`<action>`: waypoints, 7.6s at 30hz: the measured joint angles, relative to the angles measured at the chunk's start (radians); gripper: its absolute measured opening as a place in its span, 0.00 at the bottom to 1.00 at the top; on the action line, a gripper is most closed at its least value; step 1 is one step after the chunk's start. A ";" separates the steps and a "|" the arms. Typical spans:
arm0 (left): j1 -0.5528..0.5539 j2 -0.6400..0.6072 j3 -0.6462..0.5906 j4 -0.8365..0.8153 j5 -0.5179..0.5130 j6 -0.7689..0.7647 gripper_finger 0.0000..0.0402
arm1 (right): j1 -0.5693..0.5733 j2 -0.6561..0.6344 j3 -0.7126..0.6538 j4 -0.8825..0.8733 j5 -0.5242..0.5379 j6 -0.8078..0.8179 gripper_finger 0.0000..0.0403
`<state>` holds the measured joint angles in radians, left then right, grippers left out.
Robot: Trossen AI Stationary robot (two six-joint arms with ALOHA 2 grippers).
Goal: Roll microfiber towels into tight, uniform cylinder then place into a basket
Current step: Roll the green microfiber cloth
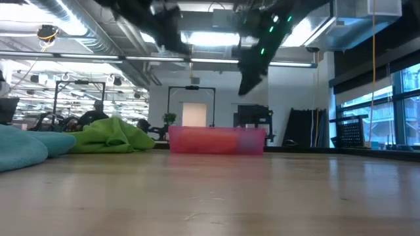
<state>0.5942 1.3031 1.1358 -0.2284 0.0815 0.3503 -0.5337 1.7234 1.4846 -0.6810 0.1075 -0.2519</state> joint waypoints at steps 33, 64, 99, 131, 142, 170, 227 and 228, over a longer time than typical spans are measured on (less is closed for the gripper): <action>-0.490 -0.797 -0.890 0.559 -0.050 -0.336 0.40 | 0.500 -0.622 -1.066 1.147 -0.048 0.266 0.35; -0.490 -1.071 -0.791 0.435 -0.410 -0.318 0.40 | 0.500 -0.798 -1.067 1.340 -0.047 0.162 0.35; -0.490 -1.077 -0.562 -0.003 -0.331 -0.367 0.40 | 0.500 -0.932 -1.066 1.142 -0.047 0.138 0.35; -0.490 -1.076 -0.562 0.005 -0.360 -0.374 0.40 | 0.499 -0.013 -0.518 1.318 -0.203 0.169 0.35; -0.490 -1.076 -0.562 0.004 -0.360 -0.374 0.40 | 0.499 0.296 -0.136 1.025 -0.370 0.116 0.35; -0.490 -1.077 -0.562 0.005 -0.360 -0.374 0.40 | 0.534 0.276 -0.045 0.796 -0.471 0.191 0.35; -0.307 -0.263 -0.447 -0.294 -0.340 -0.623 0.40 | 0.544 -0.394 -0.880 1.280 0.067 0.320 0.35; -0.303 -0.252 -0.447 -0.294 -0.350 -0.625 0.40 | 0.544 -0.394 -0.880 1.280 0.067 0.320 0.35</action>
<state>0.2916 1.0510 0.6891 -0.5227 -0.2683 -0.2747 0.0101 1.3296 0.6048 0.5987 0.1749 0.0681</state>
